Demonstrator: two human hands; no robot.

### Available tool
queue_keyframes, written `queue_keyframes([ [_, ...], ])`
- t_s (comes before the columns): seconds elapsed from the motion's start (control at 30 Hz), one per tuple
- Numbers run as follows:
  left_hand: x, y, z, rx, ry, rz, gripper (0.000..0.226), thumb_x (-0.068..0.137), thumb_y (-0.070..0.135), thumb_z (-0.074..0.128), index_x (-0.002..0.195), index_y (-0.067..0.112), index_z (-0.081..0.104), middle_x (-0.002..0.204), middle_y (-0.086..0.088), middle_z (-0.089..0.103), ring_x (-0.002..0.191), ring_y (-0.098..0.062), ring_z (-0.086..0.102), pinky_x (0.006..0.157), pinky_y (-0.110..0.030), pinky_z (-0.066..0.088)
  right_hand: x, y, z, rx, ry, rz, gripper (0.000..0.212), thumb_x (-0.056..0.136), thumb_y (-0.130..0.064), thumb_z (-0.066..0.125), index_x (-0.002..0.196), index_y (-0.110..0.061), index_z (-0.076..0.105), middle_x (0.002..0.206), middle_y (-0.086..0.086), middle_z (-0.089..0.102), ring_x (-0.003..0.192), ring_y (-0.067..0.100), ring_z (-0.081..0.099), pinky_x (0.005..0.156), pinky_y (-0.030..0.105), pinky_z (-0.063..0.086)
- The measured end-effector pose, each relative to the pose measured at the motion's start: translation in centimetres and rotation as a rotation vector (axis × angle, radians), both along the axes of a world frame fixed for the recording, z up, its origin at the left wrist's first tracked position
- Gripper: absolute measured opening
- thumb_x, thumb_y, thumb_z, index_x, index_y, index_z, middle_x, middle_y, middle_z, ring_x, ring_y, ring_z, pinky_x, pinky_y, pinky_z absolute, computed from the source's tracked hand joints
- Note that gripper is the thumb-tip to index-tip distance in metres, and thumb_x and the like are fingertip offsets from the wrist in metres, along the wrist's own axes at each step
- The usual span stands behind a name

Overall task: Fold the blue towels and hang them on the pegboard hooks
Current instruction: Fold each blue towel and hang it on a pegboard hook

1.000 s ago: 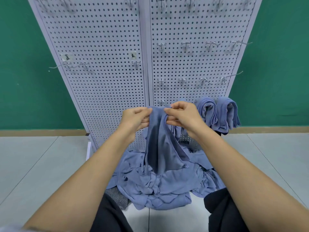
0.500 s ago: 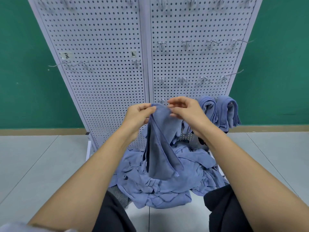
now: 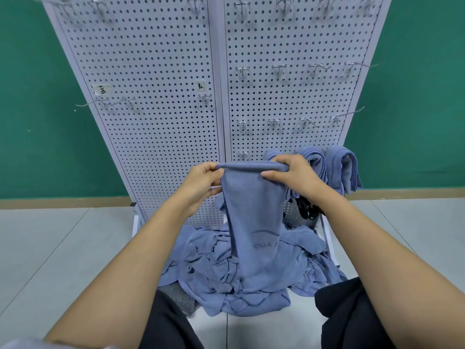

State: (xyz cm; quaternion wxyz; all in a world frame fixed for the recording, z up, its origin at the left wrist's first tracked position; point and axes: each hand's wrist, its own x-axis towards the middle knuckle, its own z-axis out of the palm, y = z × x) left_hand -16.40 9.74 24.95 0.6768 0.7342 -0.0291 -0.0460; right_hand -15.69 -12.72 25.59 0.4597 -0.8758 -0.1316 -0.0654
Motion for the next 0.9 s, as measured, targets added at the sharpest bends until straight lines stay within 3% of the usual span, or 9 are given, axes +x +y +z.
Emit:
queue_keyframes([
  [0.1, 0.2, -0.8, 0.0, -0.046, -0.073, -0.007, 0.015, 0.100, 0.011, 0.044, 0.097, 0.015, 0.058, 0.085, 0.002, 0.060, 0.078, -0.009, 0.055, 0.079, -0.023, 0.046, 0.2, -0.6, 0.3, -0.012, -0.054, -0.024, 0.014, 0.081, -0.026, 0.075, 0.078, -0.016, 0.066, 0.070, -0.005, 0.061, 0.063, 0.002, 0.053, 0.060, 0.018, 0.041],
  [0.17, 0.2, -1.3, 0.1, -0.061, -0.117, -0.054, 0.016, 0.101, 0.012, 0.042, 0.099, 0.017, 0.057, 0.087, 0.004, 0.063, 0.078, -0.006, 0.057, 0.076, -0.019, 0.044, 0.2, -0.9, 0.4, -0.060, -0.085, -0.015, 0.016, 0.076, -0.036, 0.076, 0.082, -0.026, 0.066, 0.079, -0.010, 0.066, 0.074, 0.001, 0.059, 0.068, 0.023, 0.044],
  [0.27, 0.0, -2.4, 0.1, -0.053, -0.138, -0.170, 0.015, 0.102, 0.013, 0.042, 0.100, 0.019, 0.056, 0.080, 0.010, 0.066, 0.072, -0.003, 0.060, 0.068, -0.015, 0.046, -0.1, -0.8, 0.4, -0.179, -0.067, 0.025, 0.038, 0.066, -0.057, 0.074, 0.096, -0.035, 0.065, 0.096, -0.017, 0.067, 0.096, 0.002, 0.061, 0.083, 0.028, 0.046],
  [0.33, 0.0, -3.0, 0.1, -0.051, -0.123, -0.153, 0.014, 0.101, 0.013, 0.044, 0.100, 0.018, 0.057, 0.081, 0.007, 0.066, 0.071, -0.004, 0.061, 0.063, -0.014, 0.046, -0.1, -0.1, 0.3, -0.267, -0.072, 0.053, 0.024, 0.073, -0.052, 0.073, 0.081, -0.031, 0.065, 0.077, -0.018, 0.064, 0.078, 0.002, 0.058, 0.075, 0.030, 0.045],
  [0.43, 0.5, -3.3, -0.1, -0.056, -0.078, -0.012, 0.012, 0.099, 0.016, 0.049, 0.101, 0.018, 0.060, 0.089, 0.001, 0.066, 0.075, -0.008, 0.062, 0.062, -0.015, 0.048, 0.1, 0.8, 0.0, -0.265, -0.103, 0.037, 0.029, 0.082, -0.042, 0.070, 0.064, -0.022, 0.058, 0.057, -0.006, 0.054, 0.059, 0.007, 0.046, 0.062, 0.036, 0.041],
  [0.57, 1.2, -2.9, -0.6, -0.098, -0.011, 0.098, 0.011, 0.095, 0.016, 0.056, 0.105, 0.019, 0.059, 0.097, 0.000, 0.064, 0.085, -0.012, 0.061, 0.079, -0.024, 0.048, 0.4, 1.3, 0.6, -0.118, -0.092, -0.005, 0.024, 0.085, -0.034, 0.069, 0.077, -0.012, 0.067, 0.070, 0.012, 0.063, 0.065, 0.014, 0.049, 0.065, 0.036, 0.045],
  [0.67, 1.2, -2.3, -0.9, -0.070, 0.053, 0.097, 0.022, 0.093, 0.020, 0.060, 0.114, 0.020, 0.056, 0.113, -0.002, 0.064, 0.096, -0.014, 0.062, 0.088, -0.029, 0.046, 0.0, 1.2, 1.7, 0.008, -0.038, -0.001, 0.027, 0.087, -0.032, 0.067, 0.074, -0.009, 0.064, 0.062, 0.005, 0.050, 0.061, 0.012, 0.042, 0.062, 0.028, 0.036],
  [0.77, 1.2, -1.8, -1.3, -0.077, 0.139, 0.096, 0.031, 0.091, 0.018, 0.063, 0.122, 0.018, 0.056, 0.115, -0.004, 0.065, 0.100, -0.017, 0.063, 0.094, -0.034, 0.048, 0.0, 1.2, 3.9, 0.041, -0.031, -0.021, 0.028, 0.088, -0.031, 0.067, 0.073, -0.008, 0.062, 0.057, -0.004, 0.051, 0.056, 0.006, 0.044, 0.058, 0.019, 0.037],
  [0.9, 1.7, -1.5, -2.0, -0.197, 0.269, 0.115, 0.040, 0.091, 0.008, 0.062, 0.130, 0.013, 0.052, 0.105, -0.004, 0.068, 0.100, -0.021, 0.063, 0.096, -0.037, 0.048, 0.1, 1.7, 8.1, 0.167, -0.052, 0.000, 0.024, 0.088, -0.028, 0.067, 0.077, -0.008, 0.064, 0.069, 0.008, 0.055, 0.066, 0.013, 0.050, 0.063, 0.026, 0.042],
])
